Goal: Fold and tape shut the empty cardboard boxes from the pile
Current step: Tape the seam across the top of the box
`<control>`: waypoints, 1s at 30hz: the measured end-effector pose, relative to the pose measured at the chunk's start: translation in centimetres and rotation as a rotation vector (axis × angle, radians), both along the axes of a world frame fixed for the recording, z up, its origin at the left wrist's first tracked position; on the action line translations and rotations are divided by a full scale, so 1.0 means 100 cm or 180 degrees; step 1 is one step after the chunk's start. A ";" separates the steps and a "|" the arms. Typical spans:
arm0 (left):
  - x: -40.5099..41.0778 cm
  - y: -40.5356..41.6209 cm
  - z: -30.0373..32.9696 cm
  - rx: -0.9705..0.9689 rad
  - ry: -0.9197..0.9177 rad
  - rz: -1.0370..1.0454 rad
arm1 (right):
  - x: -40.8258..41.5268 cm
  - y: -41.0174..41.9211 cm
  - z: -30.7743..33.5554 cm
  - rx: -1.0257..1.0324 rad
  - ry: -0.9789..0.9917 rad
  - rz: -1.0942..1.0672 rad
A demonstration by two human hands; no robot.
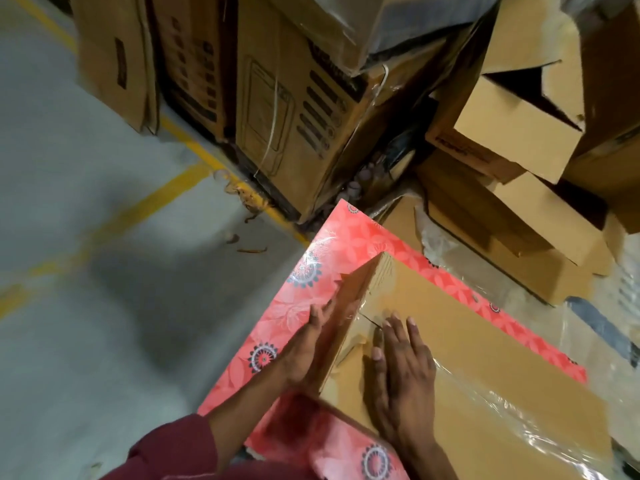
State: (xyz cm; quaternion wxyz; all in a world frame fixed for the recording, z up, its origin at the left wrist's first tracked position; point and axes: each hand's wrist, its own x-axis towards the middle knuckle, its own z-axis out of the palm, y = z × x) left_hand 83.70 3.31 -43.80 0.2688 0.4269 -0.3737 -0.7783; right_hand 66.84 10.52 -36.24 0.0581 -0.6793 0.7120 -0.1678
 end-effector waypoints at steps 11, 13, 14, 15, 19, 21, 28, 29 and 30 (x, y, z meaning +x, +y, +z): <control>-0.013 -0.016 0.027 -0.0111 -0.0754 -0.0447 | 0.001 -0.001 -0.003 -0.0059 0.0076 0.0034; -0.014 -0.022 0.047 -0.0762 -0.1421 -0.0321 | 0.001 -0.002 -0.002 -0.0093 -0.0040 -0.0016; -0.018 -0.023 0.063 -0.1210 -0.1588 -0.0131 | 0.002 -0.005 -0.002 -0.0128 -0.0154 -0.0057; -0.025 -0.023 0.080 -0.1632 -0.1627 0.0135 | 0.001 -0.007 -0.002 -0.0186 -0.0327 -0.0098; -0.080 0.000 0.110 -0.3102 -0.1724 0.0699 | -0.036 -0.018 0.006 -0.0214 -0.1097 0.0033; -0.112 0.024 0.117 -0.3459 -0.1844 0.0583 | -0.080 -0.017 0.016 -0.0016 -0.1026 -0.0030; -0.228 0.155 0.093 -0.4051 -0.2486 -0.0058 | -0.312 0.026 0.039 0.0710 0.0160 -0.0820; -0.244 0.172 0.090 -0.4072 -0.2625 -0.0148 | -0.343 0.031 0.039 0.0868 0.0232 -0.0874; -0.258 0.186 0.086 -0.4102 -0.2768 -0.0233 | -0.369 0.036 0.040 0.1022 0.0218 -0.0887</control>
